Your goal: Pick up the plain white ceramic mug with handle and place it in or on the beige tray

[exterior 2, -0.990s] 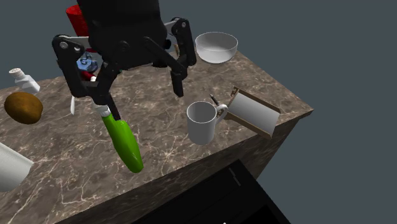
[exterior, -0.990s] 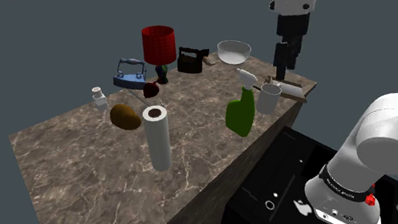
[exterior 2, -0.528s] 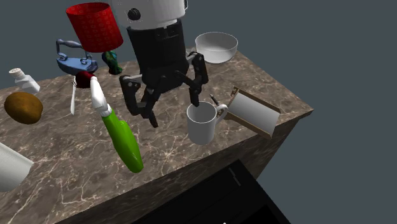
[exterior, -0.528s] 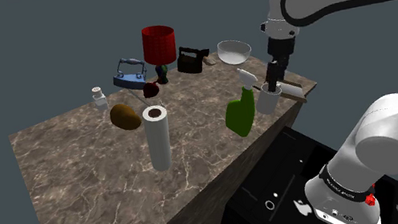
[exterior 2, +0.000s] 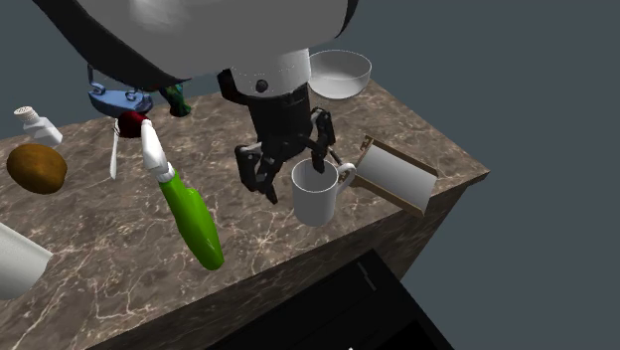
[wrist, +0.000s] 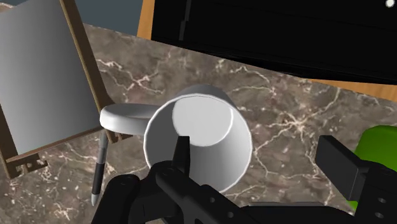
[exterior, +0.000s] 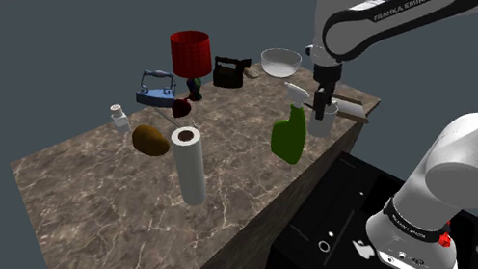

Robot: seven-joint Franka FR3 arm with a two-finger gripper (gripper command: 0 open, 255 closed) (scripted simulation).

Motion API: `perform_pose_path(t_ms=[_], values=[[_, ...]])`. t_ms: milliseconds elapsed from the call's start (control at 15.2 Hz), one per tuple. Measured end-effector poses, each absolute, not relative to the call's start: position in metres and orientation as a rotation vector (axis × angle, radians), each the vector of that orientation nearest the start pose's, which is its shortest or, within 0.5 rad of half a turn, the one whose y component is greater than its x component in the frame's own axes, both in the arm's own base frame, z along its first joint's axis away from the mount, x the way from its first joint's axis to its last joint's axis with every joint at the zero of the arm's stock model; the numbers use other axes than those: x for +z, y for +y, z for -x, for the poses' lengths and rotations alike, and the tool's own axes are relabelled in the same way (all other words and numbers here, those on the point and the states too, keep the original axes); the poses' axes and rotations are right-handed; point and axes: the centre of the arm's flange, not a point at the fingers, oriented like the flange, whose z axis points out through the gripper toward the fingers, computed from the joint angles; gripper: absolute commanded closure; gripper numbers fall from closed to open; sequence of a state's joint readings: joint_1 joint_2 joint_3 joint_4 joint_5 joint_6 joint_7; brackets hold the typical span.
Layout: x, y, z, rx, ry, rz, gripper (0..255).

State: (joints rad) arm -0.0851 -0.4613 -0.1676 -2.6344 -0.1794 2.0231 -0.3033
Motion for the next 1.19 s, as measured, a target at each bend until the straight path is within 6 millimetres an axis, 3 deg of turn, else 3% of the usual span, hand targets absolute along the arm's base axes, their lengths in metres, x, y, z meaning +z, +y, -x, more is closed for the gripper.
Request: perform_pose_path(t_ms=[396, 792, 858, 1188], values=[[0.349, -0.102, -0.352, 0.266, -0.263, 3.158, 0], [0.347, -0.103, -0.351, 0.264, -0.263, 3.158, 0], [0.347, -0.103, -0.351, 0.264, -0.263, 3.158, 255], [0.347, -0.103, -0.351, 0.265, -0.263, 3.158, 255]])
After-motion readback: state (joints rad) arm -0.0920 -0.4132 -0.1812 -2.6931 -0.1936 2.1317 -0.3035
